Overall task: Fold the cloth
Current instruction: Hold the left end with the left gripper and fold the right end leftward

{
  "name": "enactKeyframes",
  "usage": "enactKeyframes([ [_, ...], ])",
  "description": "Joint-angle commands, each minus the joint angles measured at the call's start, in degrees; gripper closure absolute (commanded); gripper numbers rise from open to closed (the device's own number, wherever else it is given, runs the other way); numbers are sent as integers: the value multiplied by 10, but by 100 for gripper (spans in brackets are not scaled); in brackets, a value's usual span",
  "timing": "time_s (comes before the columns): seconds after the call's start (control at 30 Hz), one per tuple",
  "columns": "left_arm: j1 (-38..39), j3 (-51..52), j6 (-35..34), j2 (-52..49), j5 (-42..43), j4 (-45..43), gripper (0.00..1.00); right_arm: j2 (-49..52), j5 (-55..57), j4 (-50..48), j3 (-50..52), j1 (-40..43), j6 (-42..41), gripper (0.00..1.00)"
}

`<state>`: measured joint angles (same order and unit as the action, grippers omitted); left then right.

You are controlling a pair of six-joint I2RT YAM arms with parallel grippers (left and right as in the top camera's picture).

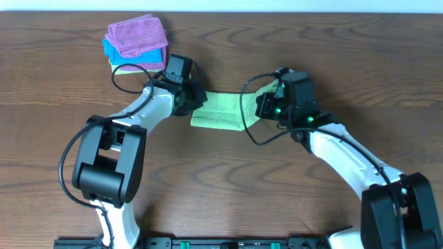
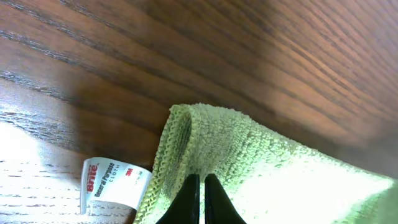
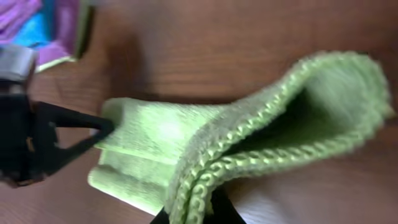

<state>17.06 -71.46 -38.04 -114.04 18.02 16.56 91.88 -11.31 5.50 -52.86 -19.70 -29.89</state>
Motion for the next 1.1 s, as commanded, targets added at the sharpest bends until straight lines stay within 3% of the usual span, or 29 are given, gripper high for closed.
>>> enactKeyframes([
  [0.0,3,-10,21,-7,0,5,94,-1,34,11,-36,-21,28,99],
  [1.07,-18,-88,103,30,-21,111,94,129,30,111,-192,-95,99,99],
])
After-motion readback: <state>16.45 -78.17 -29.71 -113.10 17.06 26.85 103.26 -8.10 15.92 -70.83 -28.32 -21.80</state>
